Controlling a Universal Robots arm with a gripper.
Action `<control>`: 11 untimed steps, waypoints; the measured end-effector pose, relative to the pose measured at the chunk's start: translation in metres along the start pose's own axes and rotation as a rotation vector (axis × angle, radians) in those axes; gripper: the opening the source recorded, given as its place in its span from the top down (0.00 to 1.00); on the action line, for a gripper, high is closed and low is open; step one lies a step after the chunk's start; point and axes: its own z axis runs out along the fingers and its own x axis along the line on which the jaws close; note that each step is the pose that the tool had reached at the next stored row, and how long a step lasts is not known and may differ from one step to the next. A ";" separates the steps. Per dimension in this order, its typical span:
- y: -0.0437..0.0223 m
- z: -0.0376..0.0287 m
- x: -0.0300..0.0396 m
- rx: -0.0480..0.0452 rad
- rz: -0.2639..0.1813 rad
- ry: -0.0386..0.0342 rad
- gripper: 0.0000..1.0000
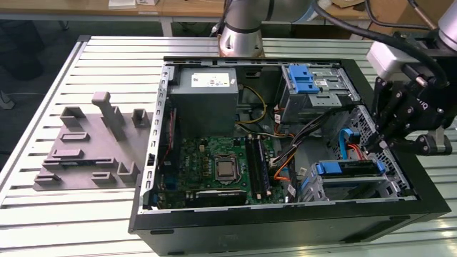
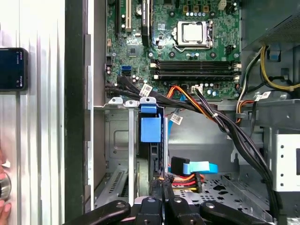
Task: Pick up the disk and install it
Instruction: 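Insert the second disk wire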
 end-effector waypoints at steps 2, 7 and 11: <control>0.0006 -0.0033 0.0000 0.0000 0.000 0.0001 0.85; 0.0098 -0.0041 0.0002 0.0000 0.000 -0.0008 0.85; 0.0154 -0.0063 -0.0007 -0.0001 0.000 -0.0007 0.85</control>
